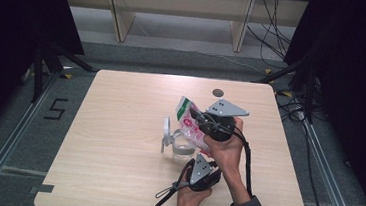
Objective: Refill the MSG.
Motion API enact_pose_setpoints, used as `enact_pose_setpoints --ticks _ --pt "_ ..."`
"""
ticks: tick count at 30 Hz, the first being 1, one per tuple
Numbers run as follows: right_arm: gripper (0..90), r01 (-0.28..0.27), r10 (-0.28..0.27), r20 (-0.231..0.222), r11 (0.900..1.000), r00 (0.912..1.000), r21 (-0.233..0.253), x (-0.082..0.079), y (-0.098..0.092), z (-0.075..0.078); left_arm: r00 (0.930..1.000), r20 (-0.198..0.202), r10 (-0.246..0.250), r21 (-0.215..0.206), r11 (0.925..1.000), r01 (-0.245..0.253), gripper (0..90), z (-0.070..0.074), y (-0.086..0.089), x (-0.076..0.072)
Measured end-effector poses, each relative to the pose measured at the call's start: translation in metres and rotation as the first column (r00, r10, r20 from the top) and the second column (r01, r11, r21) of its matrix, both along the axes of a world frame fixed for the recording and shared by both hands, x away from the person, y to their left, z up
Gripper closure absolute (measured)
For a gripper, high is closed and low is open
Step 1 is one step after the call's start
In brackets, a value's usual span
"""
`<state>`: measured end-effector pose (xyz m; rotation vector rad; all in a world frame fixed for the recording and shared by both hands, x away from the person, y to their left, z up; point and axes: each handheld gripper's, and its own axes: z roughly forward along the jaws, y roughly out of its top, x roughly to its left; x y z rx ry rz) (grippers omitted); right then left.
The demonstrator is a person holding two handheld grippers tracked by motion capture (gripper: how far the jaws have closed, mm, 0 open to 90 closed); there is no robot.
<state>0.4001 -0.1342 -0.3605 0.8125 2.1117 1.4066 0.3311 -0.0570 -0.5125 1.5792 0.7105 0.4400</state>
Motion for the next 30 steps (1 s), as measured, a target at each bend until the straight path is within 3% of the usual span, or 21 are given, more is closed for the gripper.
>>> enact_pose_setpoints --ticks 3,5,10,13,14,17,20,24,30 --pt "90.0 0.008 -0.008 -0.002 1.000 1.0000 0.003 -0.0002 0.0006 -0.0002 1.0000 -0.003 -0.002 -0.004 1.0000 0.002 78.3 0.0000 -0.0002 0.0003" --pt "90.0 0.016 -0.016 -0.029 1.000 0.9994 0.014 -0.0019 0.0010 0.0000 1.0000 -0.003 -0.003 -0.004 1.0000 0.003 78.2 0.0000 0.0001 0.0003" --pt "90.0 0.003 -0.003 0.003 1.000 1.0000 0.003 0.0004 0.0002 0.0005 1.0000 0.001 -0.003 0.002 1.0000 0.003 78.3 0.0005 -0.0002 0.0003" --pt "90.0 0.007 -0.007 -0.008 1.000 0.9999 0.002 -0.0005 0.0011 0.0007 1.0000 0.002 -0.002 0.005 1.0000 0.002 78.3 0.0003 -0.0002 0.0009" --pt "90.0 0.011 -0.011 0.011 1.000 0.9999 0.002 0.0005 0.0016 0.0001 1.0000 0.001 0.001 -0.003 1.0000 -0.001 78.3 0.0003 -0.0004 0.0007" --pt "90.0 0.003 -0.002 -0.008 1.000 1.0000 0.006 -0.0006 0.0014 0.0014 1.0000 0.003 -0.001 0.000 1.0000 0.001 78.2 0.0007 -0.0001 0.0004" --pt "90.0 0.018 -0.018 0.011 1.000 0.9998 -0.002 -0.0008 0.0023 0.0015 1.0000 -0.005 -0.007 -0.013 0.9999 0.007 78.3 0.0011 -0.0007 0.0016" --pt "90.0 0.018 -0.018 -0.005 1.000 0.9998 0.004 -0.0026 0.0039 0.0022 1.0000 -0.003 -0.006 -0.018 0.9998 0.006 78.3 0.0019 -0.0016 0.0024" --pt "90.0 0.013 -0.013 0.011 1.000 0.9999 -0.014 -0.0019 0.0048 0.0023 0.9999 -0.006 -0.009 -0.020 0.9997 0.009 78.4 0.0019 -0.0020 0.0029"
